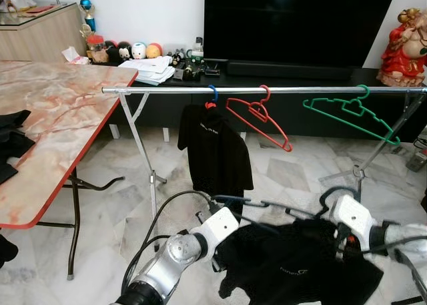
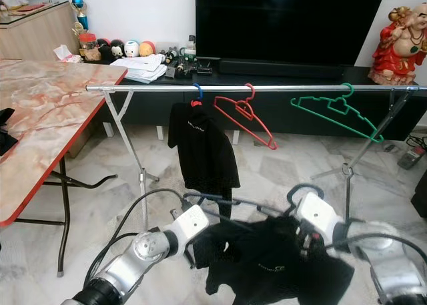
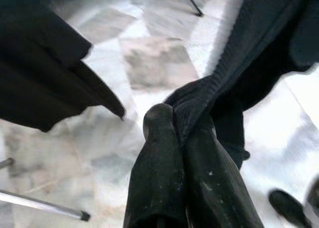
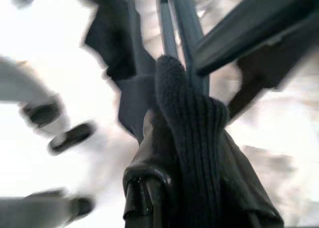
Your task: Hang hanger
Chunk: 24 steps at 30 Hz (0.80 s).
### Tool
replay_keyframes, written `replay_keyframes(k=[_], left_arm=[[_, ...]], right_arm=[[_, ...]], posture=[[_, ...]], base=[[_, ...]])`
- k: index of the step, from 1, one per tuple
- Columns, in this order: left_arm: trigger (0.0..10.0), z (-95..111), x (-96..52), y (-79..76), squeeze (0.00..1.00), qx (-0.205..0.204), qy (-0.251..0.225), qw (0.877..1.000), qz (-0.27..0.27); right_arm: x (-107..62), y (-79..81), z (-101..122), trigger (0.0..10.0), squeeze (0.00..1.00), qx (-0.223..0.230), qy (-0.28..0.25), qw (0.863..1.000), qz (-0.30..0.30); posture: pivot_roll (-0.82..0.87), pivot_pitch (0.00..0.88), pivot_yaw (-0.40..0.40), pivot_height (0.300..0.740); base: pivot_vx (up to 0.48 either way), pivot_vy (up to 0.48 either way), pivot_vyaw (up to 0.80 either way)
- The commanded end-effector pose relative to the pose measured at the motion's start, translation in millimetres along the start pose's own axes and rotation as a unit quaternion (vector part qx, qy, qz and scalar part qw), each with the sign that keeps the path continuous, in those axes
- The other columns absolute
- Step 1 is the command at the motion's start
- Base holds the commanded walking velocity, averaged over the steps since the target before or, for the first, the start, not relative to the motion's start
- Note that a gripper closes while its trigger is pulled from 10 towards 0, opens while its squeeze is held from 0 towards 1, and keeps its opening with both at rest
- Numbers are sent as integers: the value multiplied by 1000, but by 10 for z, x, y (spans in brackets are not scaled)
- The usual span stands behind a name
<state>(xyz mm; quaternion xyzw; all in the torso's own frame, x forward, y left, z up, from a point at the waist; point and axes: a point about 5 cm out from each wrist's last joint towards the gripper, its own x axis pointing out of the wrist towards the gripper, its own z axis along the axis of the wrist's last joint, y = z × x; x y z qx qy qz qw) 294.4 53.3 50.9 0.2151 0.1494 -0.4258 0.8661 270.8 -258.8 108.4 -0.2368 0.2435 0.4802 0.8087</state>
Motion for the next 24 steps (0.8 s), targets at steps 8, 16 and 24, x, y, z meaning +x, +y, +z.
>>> replay_keyframes(k=[8, 16, 24], left_arm=[[0, 107, 9, -158, 0, 31, -24, 998, -58], [0, -38, -26, 34, 0, 23, 28, 999, -2], [0, -78, -38, 91, 0, 9, 43, 999, 29]], right_arm=[[34, -31, 129, 0, 0, -61, 31, 997, 23], [-254, -187, -49, 0, 0, -51, 89, 994, -19], [-441, -182, -233, 0, 0, -25, 118, 992, -39]], posture=[[-24, 0, -27, 740], [-32, 0, -30, 740], [-36, 0, -23, 740]], base=[[0, 0, 0], [0, 0, 0], [0, 0, 0]])
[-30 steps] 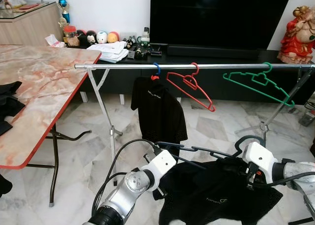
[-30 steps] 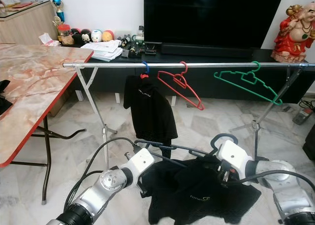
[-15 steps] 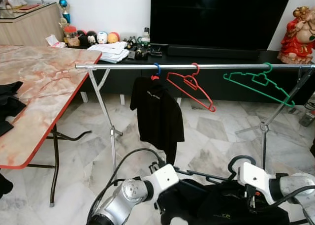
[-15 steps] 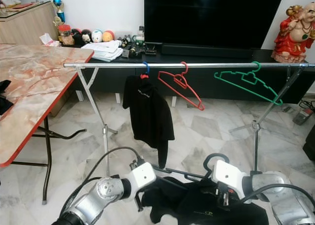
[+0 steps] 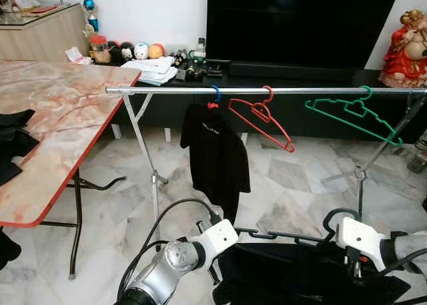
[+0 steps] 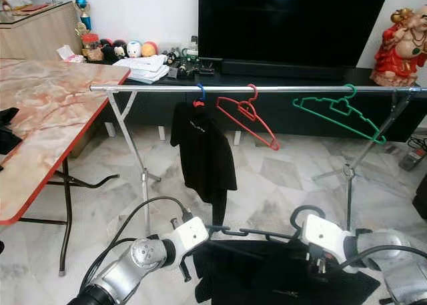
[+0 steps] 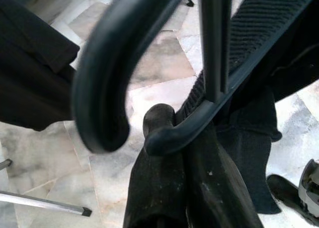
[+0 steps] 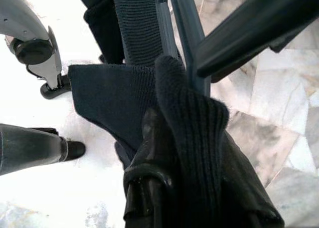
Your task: Hang hanger
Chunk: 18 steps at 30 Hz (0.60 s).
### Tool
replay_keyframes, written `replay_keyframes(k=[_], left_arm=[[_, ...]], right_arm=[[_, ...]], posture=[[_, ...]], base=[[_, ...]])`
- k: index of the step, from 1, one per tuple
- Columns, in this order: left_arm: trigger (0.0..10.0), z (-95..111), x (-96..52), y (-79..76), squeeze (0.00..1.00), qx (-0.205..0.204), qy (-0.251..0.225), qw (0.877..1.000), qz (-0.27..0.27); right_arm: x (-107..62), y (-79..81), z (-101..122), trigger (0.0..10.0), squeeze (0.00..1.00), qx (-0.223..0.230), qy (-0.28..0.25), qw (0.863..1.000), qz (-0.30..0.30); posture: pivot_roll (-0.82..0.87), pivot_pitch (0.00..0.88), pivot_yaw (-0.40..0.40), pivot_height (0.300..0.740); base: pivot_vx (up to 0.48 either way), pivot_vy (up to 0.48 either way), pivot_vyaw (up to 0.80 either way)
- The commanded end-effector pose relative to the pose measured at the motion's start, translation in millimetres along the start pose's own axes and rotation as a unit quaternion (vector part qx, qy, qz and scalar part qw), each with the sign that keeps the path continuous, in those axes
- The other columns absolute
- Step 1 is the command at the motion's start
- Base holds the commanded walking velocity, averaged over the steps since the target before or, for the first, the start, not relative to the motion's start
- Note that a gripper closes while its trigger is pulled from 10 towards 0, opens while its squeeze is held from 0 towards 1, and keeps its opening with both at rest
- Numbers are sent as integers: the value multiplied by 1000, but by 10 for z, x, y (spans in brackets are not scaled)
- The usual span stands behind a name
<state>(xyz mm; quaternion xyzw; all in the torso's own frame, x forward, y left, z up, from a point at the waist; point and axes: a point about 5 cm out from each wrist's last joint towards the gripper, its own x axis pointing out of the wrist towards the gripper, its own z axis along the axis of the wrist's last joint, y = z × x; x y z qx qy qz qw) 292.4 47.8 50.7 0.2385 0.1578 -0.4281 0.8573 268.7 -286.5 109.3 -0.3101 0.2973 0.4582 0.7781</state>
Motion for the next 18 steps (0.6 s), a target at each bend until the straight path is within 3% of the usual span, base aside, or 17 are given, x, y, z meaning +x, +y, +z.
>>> replay_keyframes(k=[1, 4, 9, 10, 18], left_arm=[[0, -113, -61, 136, 0, -11, 28, 999, 34], [0, -115, -57, 148, 0, -11, 30, 999, 37], [0, -115, -52, 162, 0, -12, 33, 998, 44], [0, -115, -52, 162, 0, -12, 33, 998, 44], [0, -150, -60, 188, 0, -21, 42, 997, 58]], right_arm=[[-235, -62, -115, 0, 0, 10, 28, 999, -21], [-268, -8, -144, 0, 0, 3, 35, 999, 9], [-351, -13, -360, 0, 0, -29, 143, 989, 9], [-351, -13, -360, 0, 0, -29, 143, 989, 9], [-427, -154, -410, 0, 0, -65, 203, 975, -60]], posture=[[-36, 0, -23, 740], [-41, 0, -20, 740], [-37, 0, -19, 740], [-37, 0, -19, 740], [-39, 0, -16, 740]], base=[[0, 0, 0], [0, 0, 0], [0, 0, 0], [0, 0, 0], [0, 0, 0]])
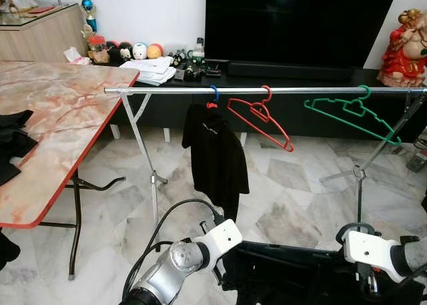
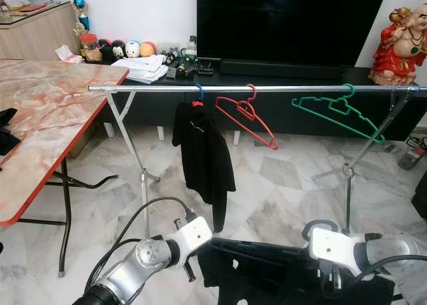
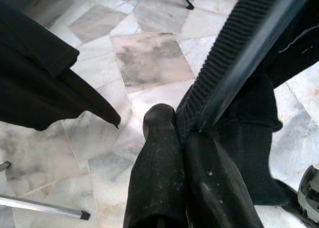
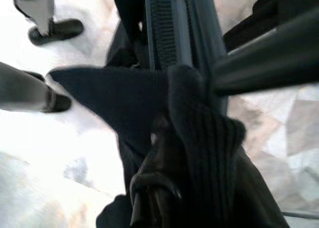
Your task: Hang hanger
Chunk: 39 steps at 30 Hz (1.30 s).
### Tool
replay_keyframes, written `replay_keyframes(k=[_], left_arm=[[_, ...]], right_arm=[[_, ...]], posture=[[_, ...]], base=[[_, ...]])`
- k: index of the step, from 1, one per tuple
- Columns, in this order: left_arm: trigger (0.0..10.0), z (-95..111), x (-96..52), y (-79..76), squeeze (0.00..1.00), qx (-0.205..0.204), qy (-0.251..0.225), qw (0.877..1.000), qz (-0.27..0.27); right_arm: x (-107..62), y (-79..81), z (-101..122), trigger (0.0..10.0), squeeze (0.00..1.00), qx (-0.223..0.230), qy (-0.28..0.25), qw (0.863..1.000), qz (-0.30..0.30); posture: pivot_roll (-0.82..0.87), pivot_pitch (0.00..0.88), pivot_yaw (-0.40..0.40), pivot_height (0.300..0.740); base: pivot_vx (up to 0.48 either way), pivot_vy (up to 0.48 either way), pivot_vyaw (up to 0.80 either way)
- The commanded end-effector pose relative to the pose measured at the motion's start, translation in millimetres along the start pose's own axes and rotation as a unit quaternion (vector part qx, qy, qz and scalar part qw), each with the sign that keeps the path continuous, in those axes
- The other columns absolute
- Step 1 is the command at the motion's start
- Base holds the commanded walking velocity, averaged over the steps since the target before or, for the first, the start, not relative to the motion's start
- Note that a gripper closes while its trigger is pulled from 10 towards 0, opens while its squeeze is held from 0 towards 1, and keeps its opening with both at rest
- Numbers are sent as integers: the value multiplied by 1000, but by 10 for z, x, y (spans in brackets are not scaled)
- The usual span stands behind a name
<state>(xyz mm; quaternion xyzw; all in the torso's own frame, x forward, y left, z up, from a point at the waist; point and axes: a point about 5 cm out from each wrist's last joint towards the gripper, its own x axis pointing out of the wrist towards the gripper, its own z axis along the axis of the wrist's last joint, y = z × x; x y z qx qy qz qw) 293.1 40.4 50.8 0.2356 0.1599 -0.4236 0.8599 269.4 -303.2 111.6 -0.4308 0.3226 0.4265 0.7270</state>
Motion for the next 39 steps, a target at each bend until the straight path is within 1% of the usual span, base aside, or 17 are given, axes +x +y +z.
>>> replay_keyframes(k=[1, 2, 6, 10, 11, 12, 13, 15, 20, 23, 29, 31, 33, 35, 39], left_arm=[[0, -191, -110, 225, 0, -17, 41, 998, 55], [0, -192, -110, 228, 0, -17, 41, 997, 56], [0, -194, -110, 238, 0, -17, 44, 997, 60], [0, -190, -111, 241, 0, -17, 44, 997, 60], [0, -186, -113, 246, 0, -17, 43, 997, 61], [0, -186, -121, 260, 0, -17, 44, 997, 63], [0, -186, -121, 260, 0, -17, 44, 997, 63], [0, -194, -138, 297, 0, -16, 46, 996, 68], [0, -196, -151, 337, 0, -15, 49, 996, 75], [0, -196, -166, 383, 0, -17, 52, 995, 89], [0, -173, -203, 511, 0, -13, 51, 992, 118], [0, -167, -226, 590, 0, -13, 51, 988, 142], [0, -166, -232, 609, 0, -13, 51, 988, 148], [0, -177, -245, 634, 0, -16, 52, 987, 153], [0, -210, -263, 649, 0, -25, 55, 985, 159]], right_arm=[[-254, -35, -371, 0, 0, 18, 107, 994, -19], [-256, -31, -373, 0, 0, 13, 106, 994, -17], [-297, -38, -474, 0, 0, -13, 162, 986, -26], [-296, -41, -484, 0, 0, -14, 167, 985, -30], [-283, -43, -478, 0, 0, -21, 167, 985, -32], [-276, -47, -485, 0, 0, -35, 179, 983, -34], [-276, -47, -485, 0, 0, -35, 179, 983, -34], [-282, -57, -500, 0, 0, -53, 199, 978, -35], [-290, -40, -558, 0, 0, -61, 225, 972, -30], [-285, -12, -566, 0, 0, -65, 227, 971, -21], [-285, 29, -601, 0, 0, -82, 251, 965, 6], [-281, 33, -601, 0, 0, -86, 248, 965, 8], [-279, 33, -600, 0, 0, -87, 247, 965, 8], [-273, 11, -591, 0, 0, -69, 231, 970, -12], [-300, -19, -612, 0, 0, -71, 238, 968, -27]], posture=[[-39, 0, -16, 740], [-40, 0, -15, 740], [-41, 0, -15, 740], [-44, 0, -13, 740], [-42, 0, -14, 740], [-36, 0, -14, 740], [-36, 0, -14, 740], [-39, 0, -15, 740], [-37, 0, -15, 740], [-40, 0, -14, 740], [-40, 0, -13, 740], [-38, 0, -16, 740], [-38, 0, -16, 740], [-42, 0, -15, 740], [-44, 0, -12, 740]], base=[[0, 0, 0], [0, 0, 0], [0, 0, 0], [0, 0, 0], [0, 0, 0], [0, 0, 0], [0, 0, 0], [0, 0, 0], [0, 0, 0], [0, 0, 0], [0, 0, 0], [0, 0, 0], [0, 0, 0], [0, 0, 0], [0, 0, 0]])
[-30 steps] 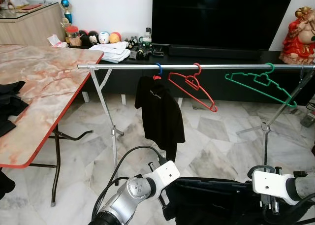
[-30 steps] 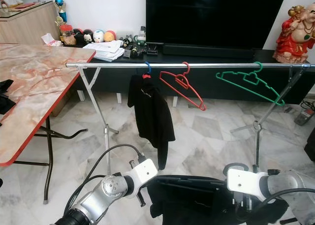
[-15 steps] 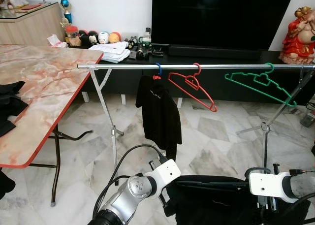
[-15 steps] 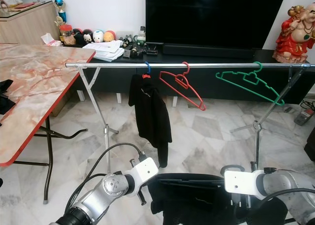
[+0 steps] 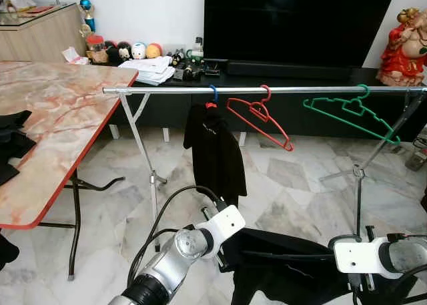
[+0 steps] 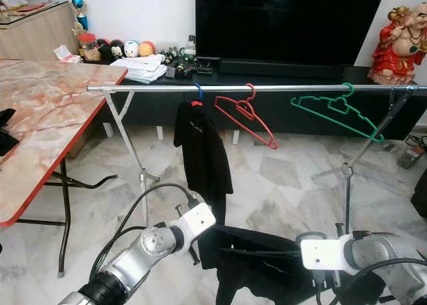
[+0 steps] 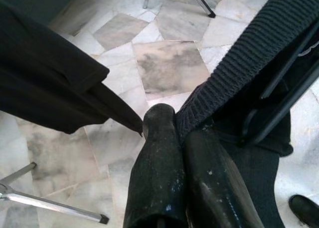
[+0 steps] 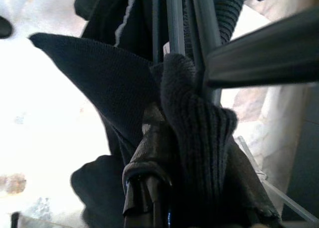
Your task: Hang hanger
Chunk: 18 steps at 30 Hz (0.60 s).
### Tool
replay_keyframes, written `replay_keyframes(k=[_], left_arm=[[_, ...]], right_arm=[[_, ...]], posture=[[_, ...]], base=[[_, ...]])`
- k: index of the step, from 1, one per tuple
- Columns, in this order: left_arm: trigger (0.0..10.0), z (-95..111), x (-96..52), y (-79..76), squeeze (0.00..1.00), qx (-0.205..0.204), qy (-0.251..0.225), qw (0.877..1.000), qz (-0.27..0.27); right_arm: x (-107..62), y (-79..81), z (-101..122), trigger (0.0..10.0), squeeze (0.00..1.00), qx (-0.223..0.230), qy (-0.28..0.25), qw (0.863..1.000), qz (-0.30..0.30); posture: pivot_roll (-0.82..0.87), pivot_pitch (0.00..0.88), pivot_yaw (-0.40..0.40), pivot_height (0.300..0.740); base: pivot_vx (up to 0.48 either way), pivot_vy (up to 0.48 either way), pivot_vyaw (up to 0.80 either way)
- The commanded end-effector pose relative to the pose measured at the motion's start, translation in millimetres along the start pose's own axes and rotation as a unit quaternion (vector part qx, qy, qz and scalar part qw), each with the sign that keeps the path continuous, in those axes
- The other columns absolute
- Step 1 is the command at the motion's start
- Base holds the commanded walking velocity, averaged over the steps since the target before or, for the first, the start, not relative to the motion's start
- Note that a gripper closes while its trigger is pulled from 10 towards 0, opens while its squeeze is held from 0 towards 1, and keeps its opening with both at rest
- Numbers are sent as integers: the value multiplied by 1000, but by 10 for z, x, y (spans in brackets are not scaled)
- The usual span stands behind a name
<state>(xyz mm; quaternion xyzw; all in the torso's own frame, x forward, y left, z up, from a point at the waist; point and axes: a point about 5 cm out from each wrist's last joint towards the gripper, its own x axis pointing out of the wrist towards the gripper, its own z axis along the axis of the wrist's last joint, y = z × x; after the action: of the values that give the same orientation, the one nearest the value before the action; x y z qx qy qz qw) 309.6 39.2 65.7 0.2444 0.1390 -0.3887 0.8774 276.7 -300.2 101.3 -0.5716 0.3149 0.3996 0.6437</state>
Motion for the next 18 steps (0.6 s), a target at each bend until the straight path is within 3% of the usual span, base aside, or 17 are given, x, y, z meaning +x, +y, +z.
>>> replay_keyframes(k=[1, 7, 18], left_arm=[[0, -367, -265, 488, 0, -26, 69, 991, 108], [0, -439, -283, 372, 0, -8, 85, 994, 65], [0, -371, -308, 397, 0, 9, 83, 995, 50]], right_arm=[[-321, 122, -679, 0, 0, 54, 159, 986, 16], [-308, 26, -720, 0, 0, 57, 193, 979, -36], [-221, 111, -708, 0, 0, 37, 227, 973, -1]], posture=[[-44, 0, -11, 740], [-41, 0, -9, 740], [-37, 0, -15, 740]], base=[[0, 0, 0], [0, 0, 0], [0, 0, 0]])
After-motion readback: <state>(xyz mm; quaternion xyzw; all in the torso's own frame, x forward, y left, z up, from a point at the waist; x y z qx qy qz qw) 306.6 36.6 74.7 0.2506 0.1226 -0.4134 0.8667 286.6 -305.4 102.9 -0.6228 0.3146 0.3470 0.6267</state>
